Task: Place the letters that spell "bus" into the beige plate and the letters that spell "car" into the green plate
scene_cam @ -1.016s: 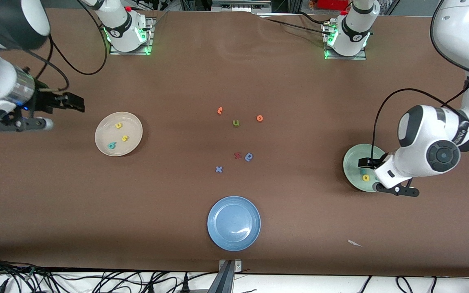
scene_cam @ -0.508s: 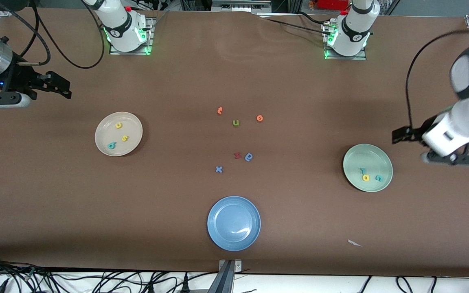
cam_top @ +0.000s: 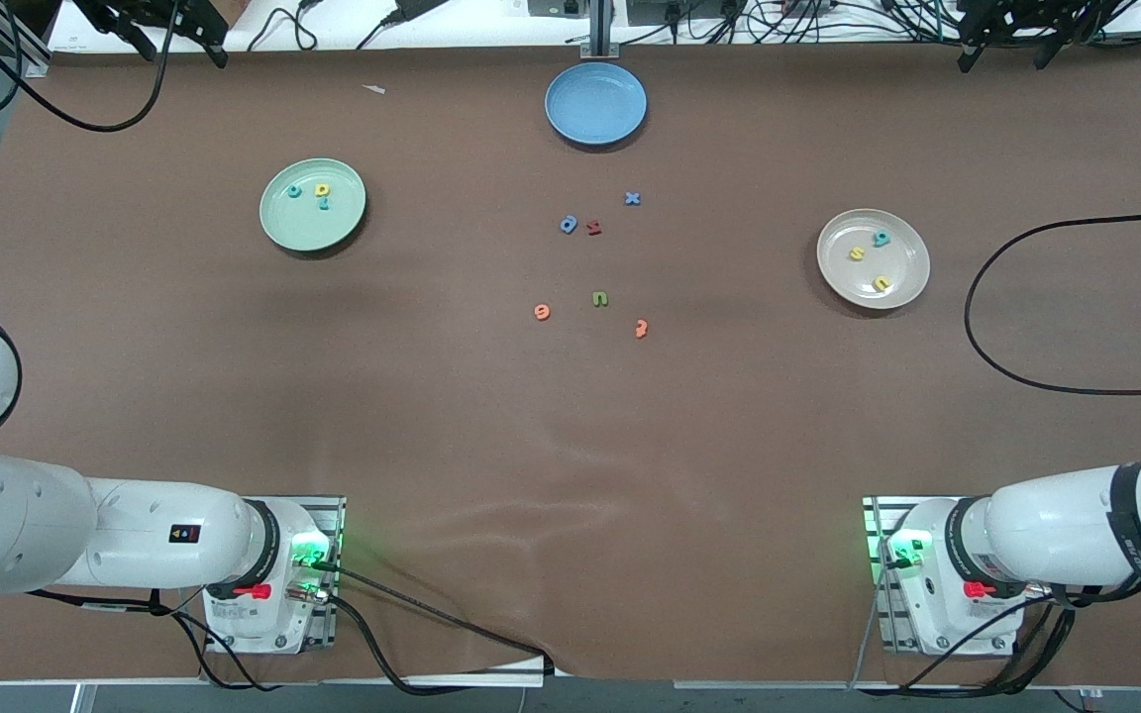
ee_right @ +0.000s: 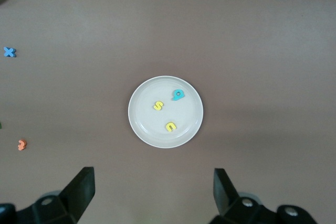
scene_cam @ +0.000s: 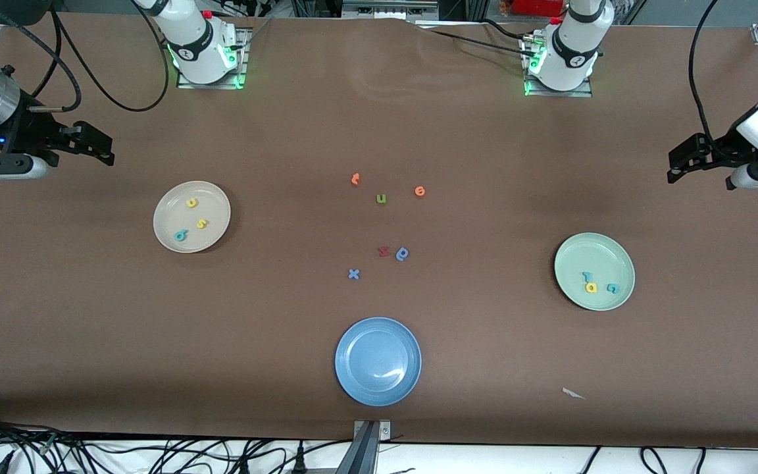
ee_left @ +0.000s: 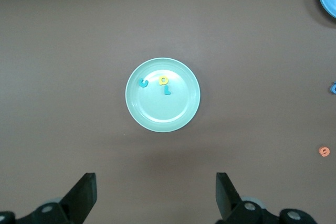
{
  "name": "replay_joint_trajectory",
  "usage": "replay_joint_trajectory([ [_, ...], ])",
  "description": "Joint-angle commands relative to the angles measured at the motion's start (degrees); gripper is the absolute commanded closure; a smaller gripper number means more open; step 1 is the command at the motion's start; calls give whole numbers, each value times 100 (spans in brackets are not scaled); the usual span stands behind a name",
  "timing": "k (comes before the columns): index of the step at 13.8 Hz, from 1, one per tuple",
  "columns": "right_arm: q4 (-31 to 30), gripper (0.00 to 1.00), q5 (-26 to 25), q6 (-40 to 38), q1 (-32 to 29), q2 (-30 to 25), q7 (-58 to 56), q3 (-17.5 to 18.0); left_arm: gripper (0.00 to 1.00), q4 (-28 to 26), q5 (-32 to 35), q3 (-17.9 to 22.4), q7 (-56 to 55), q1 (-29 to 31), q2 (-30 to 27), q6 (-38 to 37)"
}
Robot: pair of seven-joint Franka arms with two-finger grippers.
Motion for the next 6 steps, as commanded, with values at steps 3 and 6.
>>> replay_joint_trajectory([
  [3, 32, 0, -65, 46, -107, -51, 42, 65, 0, -61, -135, 69, 173, -29, 81, 96],
  [6, 23, 0, -38, -6, -107, -42, 42, -6, 0, -44, -135, 43, 173, -55, 54, 43],
])
